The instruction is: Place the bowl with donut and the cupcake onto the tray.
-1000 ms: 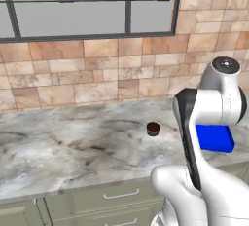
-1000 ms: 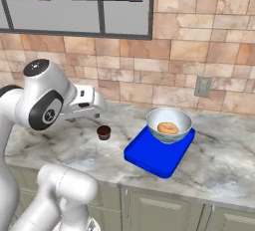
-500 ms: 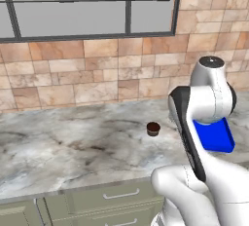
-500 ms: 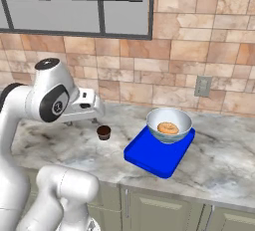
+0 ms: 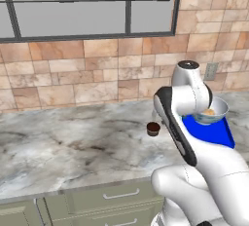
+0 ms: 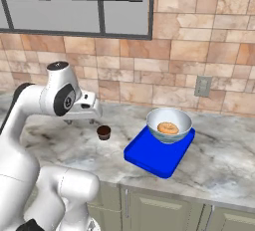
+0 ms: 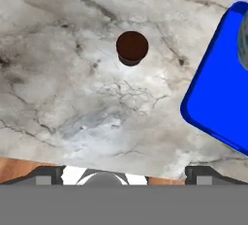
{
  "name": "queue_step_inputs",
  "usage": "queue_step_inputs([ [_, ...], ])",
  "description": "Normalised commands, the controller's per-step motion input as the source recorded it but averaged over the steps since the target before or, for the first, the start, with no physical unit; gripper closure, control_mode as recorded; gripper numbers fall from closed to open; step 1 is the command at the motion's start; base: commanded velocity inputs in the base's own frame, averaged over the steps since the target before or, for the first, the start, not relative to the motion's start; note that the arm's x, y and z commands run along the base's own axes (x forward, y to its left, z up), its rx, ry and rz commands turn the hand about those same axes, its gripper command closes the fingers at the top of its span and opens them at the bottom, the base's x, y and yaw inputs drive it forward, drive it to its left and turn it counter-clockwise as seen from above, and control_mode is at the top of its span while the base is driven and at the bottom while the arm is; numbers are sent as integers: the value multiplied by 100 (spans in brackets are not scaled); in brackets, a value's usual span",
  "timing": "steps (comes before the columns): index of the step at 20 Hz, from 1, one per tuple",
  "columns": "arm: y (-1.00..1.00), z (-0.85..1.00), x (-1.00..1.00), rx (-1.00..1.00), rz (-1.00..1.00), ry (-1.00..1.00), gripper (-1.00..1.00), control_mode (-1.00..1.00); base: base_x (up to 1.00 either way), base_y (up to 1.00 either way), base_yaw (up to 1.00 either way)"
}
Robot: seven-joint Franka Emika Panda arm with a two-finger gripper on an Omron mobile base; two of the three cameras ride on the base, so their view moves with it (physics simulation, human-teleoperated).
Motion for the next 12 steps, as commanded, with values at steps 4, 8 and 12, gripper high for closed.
queue_step_inputs([
  [4,17,-44,79,0,-2,0,-100,-100,0,0,0],
  [8,-5,-51,65,2,0,1,-100,-100,0,0,0],
  [12,-5,-54,52,4,0,1,-100,-100,0,0,0],
])
